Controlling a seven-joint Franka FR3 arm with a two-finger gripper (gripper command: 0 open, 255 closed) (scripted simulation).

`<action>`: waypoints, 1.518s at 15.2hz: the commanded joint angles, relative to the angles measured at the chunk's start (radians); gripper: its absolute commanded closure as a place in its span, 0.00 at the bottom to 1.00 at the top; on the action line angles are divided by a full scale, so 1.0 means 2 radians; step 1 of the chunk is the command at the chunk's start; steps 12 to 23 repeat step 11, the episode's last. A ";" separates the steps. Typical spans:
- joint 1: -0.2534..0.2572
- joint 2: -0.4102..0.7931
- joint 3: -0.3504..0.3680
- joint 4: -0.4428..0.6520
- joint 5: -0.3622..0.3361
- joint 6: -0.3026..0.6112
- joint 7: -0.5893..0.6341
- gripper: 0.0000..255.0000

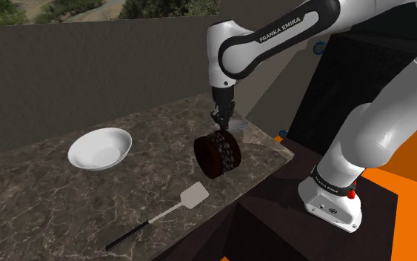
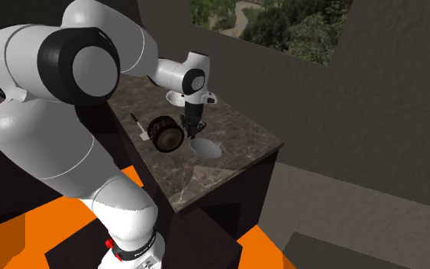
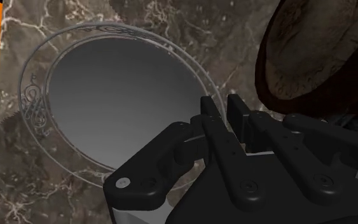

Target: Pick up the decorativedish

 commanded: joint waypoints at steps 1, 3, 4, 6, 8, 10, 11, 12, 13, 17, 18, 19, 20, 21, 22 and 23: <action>0.000 -0.008 -0.001 0.007 0.001 -0.015 0.001 1.00; 0.000 -0.015 -0.002 0.015 0.001 -0.030 0.001 1.00; 0.000 -0.018 -0.002 0.019 0.001 -0.037 0.001 1.00; 0.000 -0.024 -0.003 0.027 0.001 -0.051 0.001 1.00; 0.000 -0.029 -0.004 0.036 0.001 -0.065 0.001 1.00; 0.000 -0.032 -0.005 0.041 0.001 -0.074 0.002 1.00; 0.000 -0.032 -0.005 0.041 0.001 -0.074 0.002 1.00; 0.000 -0.032 -0.005 0.041 0.001 -0.074 0.002 1.00; 0.000 -0.032 -0.005 0.041 0.001 -0.074 0.002 1.00; 0.000 -0.032 -0.005 0.041 0.001 -0.074 0.002 1.00; 0.000 -0.032 -0.005 0.041 0.001 -0.074 0.002 1.00; 0.000 -0.032 -0.005 0.041 0.001 -0.074 0.002 1.00; 0.000 -0.032 -0.005 0.041 0.001 -0.074 0.002 1.00; 0.000 -0.032 -0.005 0.041 0.001 -0.074 0.002 1.00; 0.000 -0.032 -0.005 0.041 0.001 -0.074 0.002 1.00; 0.000 -0.032 -0.005 0.041 0.001 -0.074 0.002 1.00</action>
